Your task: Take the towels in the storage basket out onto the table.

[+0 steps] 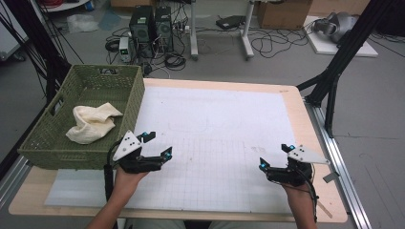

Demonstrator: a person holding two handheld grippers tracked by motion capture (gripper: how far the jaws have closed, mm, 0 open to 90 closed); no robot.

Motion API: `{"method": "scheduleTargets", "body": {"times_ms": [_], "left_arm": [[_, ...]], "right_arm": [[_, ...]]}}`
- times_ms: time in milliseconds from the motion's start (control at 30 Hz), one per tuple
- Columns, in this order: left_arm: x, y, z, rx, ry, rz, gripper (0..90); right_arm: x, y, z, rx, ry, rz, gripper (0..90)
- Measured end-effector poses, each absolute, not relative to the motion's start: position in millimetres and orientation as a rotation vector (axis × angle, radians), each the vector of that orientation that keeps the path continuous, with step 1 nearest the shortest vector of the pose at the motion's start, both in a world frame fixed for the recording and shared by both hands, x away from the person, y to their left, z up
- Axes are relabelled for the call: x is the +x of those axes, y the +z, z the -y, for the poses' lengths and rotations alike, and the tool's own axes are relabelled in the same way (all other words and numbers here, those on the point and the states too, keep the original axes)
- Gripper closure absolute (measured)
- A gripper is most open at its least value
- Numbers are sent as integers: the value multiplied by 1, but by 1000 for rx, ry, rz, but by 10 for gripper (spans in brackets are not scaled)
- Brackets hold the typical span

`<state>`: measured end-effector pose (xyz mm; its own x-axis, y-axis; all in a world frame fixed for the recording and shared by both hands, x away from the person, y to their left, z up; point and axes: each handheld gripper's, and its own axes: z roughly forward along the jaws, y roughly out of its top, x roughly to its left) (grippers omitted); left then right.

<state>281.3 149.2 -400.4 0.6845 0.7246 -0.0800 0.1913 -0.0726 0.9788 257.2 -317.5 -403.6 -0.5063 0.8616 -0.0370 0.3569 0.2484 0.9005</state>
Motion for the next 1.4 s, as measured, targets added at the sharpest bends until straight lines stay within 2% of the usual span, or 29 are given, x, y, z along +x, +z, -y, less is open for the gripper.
{"method": "scheduleTargets", "body": {"times_ms": [167, 633, 1067, 1400], "left_arm": [[281, -394, -151, 1619, 487, -757, 176], [284, -368, -166, 1580, 497, -753, 176], [299, -322, -210, 1554, 549, -774, 173], [312, -315, -242, 1529, 590, -840, 171]], "right_arm": [[258, -405, 319, 1101, 1216, -1990, 58], [255, -404, 322, 1119, 1219, -1977, 58], [256, -404, 322, 1121, 1212, -1985, 58], [255, -404, 320, 1116, 1201, -1983, 58]]}}
